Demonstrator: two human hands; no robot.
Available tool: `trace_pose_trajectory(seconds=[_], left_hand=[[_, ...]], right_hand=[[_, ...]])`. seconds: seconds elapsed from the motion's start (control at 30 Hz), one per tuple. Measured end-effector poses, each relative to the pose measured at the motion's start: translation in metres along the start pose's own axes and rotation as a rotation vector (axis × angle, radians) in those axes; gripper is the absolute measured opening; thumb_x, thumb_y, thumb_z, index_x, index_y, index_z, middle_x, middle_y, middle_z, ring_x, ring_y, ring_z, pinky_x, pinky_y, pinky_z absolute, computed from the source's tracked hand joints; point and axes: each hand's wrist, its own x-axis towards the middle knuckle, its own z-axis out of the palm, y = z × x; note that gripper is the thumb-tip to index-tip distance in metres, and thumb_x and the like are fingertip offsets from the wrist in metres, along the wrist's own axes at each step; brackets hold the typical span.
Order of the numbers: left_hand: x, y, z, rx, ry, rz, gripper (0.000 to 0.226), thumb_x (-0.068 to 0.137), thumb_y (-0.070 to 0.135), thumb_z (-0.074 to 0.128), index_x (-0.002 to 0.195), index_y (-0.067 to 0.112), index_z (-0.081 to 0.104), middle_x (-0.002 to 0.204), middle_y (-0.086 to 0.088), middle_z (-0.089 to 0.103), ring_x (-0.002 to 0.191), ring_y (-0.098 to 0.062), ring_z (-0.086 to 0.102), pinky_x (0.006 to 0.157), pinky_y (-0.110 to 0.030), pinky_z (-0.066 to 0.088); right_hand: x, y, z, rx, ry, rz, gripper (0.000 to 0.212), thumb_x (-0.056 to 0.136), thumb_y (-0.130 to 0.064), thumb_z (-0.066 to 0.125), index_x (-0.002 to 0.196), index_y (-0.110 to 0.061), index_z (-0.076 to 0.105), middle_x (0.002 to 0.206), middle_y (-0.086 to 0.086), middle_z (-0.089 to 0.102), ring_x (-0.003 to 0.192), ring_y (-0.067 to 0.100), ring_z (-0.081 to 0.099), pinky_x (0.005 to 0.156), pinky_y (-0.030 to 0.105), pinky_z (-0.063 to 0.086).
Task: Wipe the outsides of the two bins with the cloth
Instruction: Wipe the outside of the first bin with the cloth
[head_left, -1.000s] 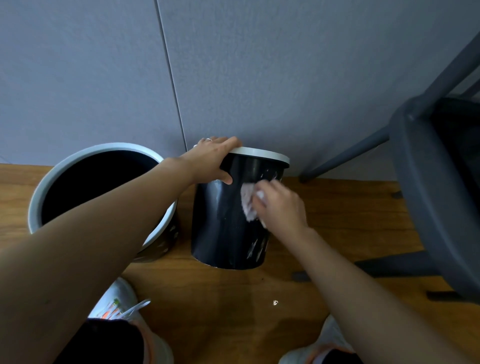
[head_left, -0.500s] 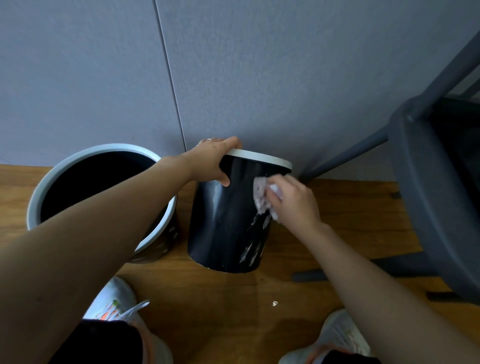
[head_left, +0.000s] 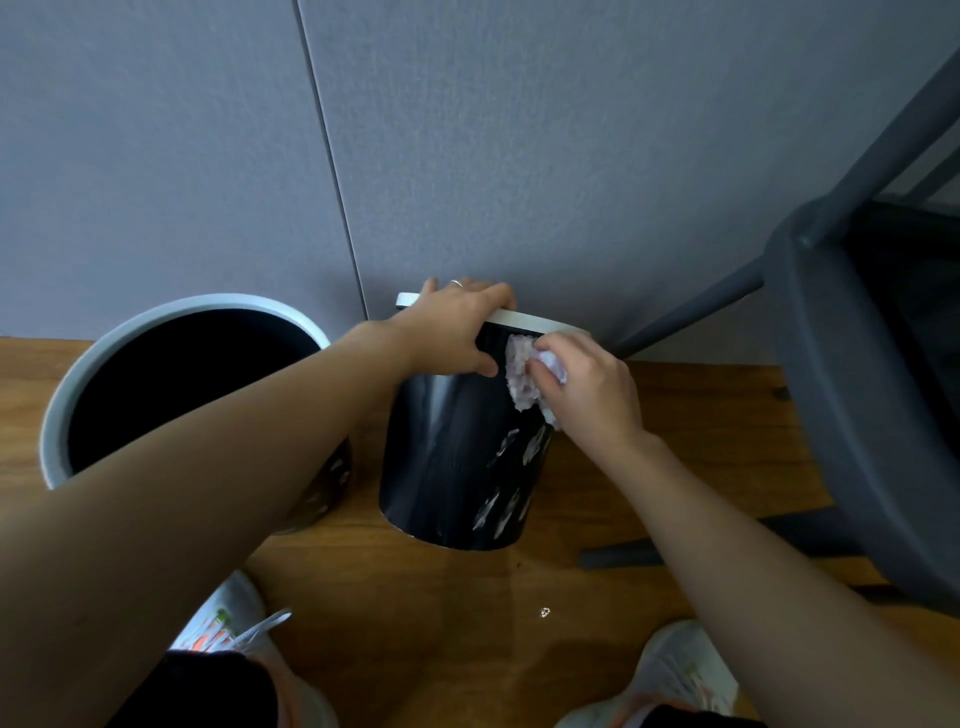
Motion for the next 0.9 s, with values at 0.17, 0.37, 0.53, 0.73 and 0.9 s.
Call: trace_pose_trajectory(seconds=[0.17, 0.37, 0.53, 0.73, 0.9], left_hand=[[-0.001, -0.005, -0.001, -0.115, -0.039, -0.026, 0.064, 0.069, 0.022, 0.08, 0.121, 0.034, 0.045, 0.103, 0.021, 0.05, 0.109, -0.019, 0.042, 0.097, -0.044, 0.028], [-0.005, -0.014, -0.005, -0.242, -0.024, -0.033, 0.067, 0.069, 0.014, 0.078, 0.121, 0.045, 0.05, 0.1, 0.022, 0.054, 0.105, -0.011, 0.037, 0.097, -0.039, 0.027], [-0.002, -0.013, -0.004, -0.177, -0.038, -0.036, 0.068, 0.072, 0.016, 0.078, 0.128, 0.038, 0.047, 0.11, 0.009, 0.059, 0.112, -0.021, 0.036, 0.099, -0.048, 0.035], [-0.004, -0.019, 0.0, -0.104, -0.031, -0.031, 0.069, 0.075, 0.018, 0.076, 0.133, 0.035, 0.043, 0.128, 0.007, 0.055, 0.115, -0.025, 0.041, 0.103, -0.048, 0.032], [-0.007, -0.023, 0.002, -0.082, -0.018, -0.066, 0.073, 0.077, 0.018, 0.075, 0.138, 0.035, 0.039, 0.122, 0.001, 0.051, 0.114, -0.027, 0.041, 0.104, -0.047, 0.032]], right_hand=[[0.002, 0.0, -0.003, -0.014, 0.012, -0.032, 0.014, 0.092, -0.021, 0.064, 0.099, -0.01, 0.066, 0.091, 0.008, 0.065, 0.077, 0.028, 0.061, 0.058, 0.032, 0.047], [0.001, 0.002, -0.002, -0.03, 0.064, -0.035, 0.012, 0.09, -0.02, 0.066, 0.096, -0.01, 0.067, 0.088, 0.008, 0.064, 0.073, 0.03, 0.061, 0.056, 0.031, 0.045], [-0.001, 0.004, 0.005, 0.016, 0.043, 0.04, 0.019, 0.091, -0.024, 0.065, 0.104, -0.011, 0.067, 0.092, 0.008, 0.066, 0.079, 0.027, 0.061, 0.059, 0.027, 0.043], [-0.018, -0.004, 0.02, 0.148, 0.015, 0.154, 0.021, 0.092, -0.032, 0.062, 0.107, -0.017, 0.063, 0.092, 0.001, 0.06, 0.078, 0.018, 0.058, 0.057, 0.032, 0.05], [-0.004, -0.001, 0.017, 0.086, 0.051, 0.111, 0.016, 0.091, -0.024, 0.064, 0.102, -0.013, 0.065, 0.09, 0.005, 0.062, 0.077, 0.024, 0.058, 0.059, 0.028, 0.042]])
